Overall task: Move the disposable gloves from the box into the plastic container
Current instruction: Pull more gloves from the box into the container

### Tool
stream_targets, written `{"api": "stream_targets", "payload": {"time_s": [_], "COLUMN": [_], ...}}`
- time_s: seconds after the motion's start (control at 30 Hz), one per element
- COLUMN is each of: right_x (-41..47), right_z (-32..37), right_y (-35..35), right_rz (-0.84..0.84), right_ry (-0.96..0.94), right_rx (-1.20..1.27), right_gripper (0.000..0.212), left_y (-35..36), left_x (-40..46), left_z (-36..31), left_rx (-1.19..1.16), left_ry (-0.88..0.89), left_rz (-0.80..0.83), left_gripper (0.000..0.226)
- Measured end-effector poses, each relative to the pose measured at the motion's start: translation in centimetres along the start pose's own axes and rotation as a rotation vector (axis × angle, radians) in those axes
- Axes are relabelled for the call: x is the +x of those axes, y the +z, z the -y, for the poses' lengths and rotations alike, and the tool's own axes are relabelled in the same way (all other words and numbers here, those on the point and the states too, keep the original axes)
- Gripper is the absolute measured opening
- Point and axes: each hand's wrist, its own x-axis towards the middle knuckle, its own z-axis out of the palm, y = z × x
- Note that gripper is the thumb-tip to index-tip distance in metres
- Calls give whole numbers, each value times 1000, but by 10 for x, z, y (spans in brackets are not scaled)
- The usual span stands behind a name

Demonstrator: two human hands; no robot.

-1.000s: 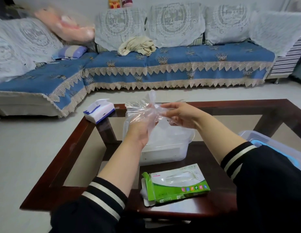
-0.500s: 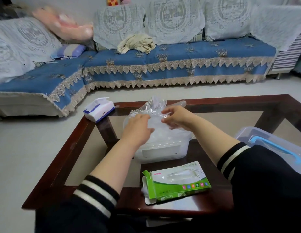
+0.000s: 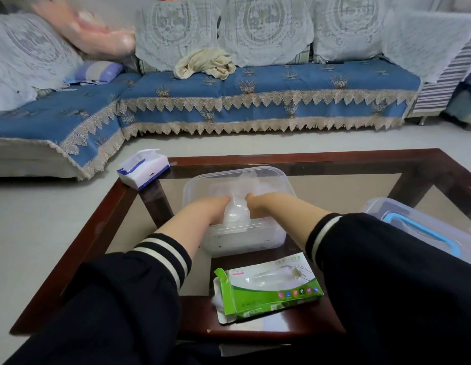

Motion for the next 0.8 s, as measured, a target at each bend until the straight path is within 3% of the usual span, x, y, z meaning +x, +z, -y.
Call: {"api": "stream_targets", "payload": {"time_s": [0.13,0.3,0.4,0.5,0.63,0.7,0.77,0.8], "right_x": [12,6,-11,-36,-58,-73,-94,-105], "right_z": [-2,3,6,-6,-38,-50,-54,-53], "right_y": [2,-1,-13,-33,-50,-48,-34,-23], "right_rz": [97,25,-120,-409,-650,-764,-742,-649], "right_ry": [51,60,16,-32,-3,-41,-165,-252], "right_rx": [-43,-232,-343,-388,-175,-1,203,301], "right_gripper": [56,44,40,39,22,15,17,17], "left_y": [3,7,5,-2,-30,-44,-51,-49], "left_x": [9,12,12,4,-18,-34,-52,-61], "left_z": [-3,-8,-5,-3,-6,-7,-6,-8], "left_rx": [-108,-281,-245,-187,132,281,351,313], "left_ry": [-107,-233,-247,-191,-15,20,51,80], "left_rz": [84,80,84,84,-90,-155,-321,-416], "left_gripper": [55,56,57,52,53,36,18,18]}}
